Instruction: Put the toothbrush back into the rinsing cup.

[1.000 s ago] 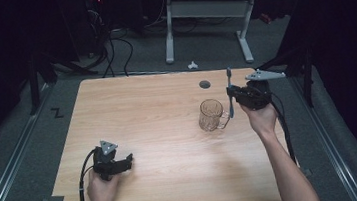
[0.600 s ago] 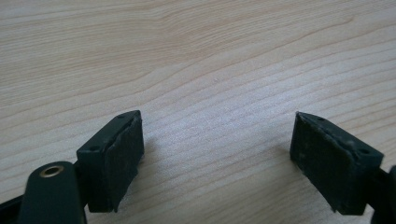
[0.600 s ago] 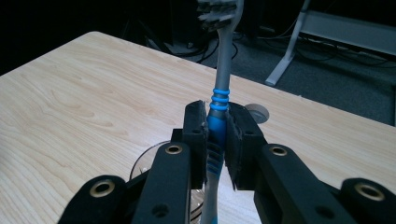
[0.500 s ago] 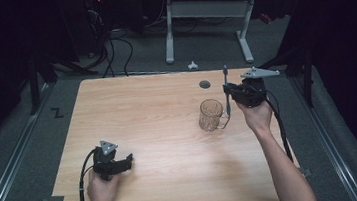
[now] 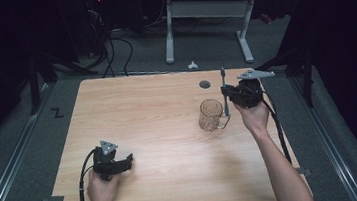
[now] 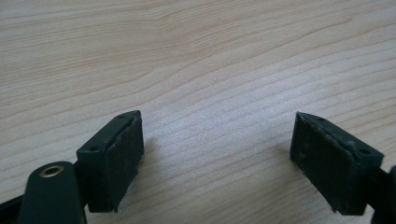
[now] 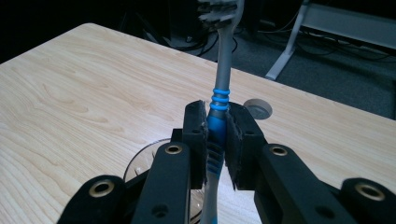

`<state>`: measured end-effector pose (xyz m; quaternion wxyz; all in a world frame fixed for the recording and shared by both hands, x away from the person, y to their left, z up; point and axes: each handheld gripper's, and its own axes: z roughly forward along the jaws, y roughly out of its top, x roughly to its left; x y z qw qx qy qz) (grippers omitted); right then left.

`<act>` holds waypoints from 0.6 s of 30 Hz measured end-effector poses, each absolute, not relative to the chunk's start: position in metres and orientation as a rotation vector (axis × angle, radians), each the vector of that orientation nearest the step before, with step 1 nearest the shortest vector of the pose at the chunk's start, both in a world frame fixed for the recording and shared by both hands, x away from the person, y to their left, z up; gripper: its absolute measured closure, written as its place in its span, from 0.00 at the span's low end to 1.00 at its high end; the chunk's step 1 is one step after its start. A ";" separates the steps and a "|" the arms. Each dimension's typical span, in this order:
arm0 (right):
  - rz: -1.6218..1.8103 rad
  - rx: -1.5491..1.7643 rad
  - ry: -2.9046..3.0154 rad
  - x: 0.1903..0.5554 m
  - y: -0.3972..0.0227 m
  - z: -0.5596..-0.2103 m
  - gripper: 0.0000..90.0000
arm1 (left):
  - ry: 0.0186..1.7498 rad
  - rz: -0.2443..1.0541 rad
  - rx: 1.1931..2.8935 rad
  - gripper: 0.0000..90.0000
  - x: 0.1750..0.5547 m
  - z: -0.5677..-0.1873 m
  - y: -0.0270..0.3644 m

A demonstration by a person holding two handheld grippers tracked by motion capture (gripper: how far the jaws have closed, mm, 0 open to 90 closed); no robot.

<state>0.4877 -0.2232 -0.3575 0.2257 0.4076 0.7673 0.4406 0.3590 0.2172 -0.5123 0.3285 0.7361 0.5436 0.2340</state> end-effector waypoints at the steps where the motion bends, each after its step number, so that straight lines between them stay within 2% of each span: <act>1: 1.212 1.126 2.120 0.488 -0.225 -0.358 0.88 | 1.423 0.611 1.928 0.20 0.359 -0.512 0.217; 18: 1.179 1.122 2.164 0.485 -0.224 -0.360 0.88 | 1.420 0.613 1.932 0.20 0.359 -0.512 0.217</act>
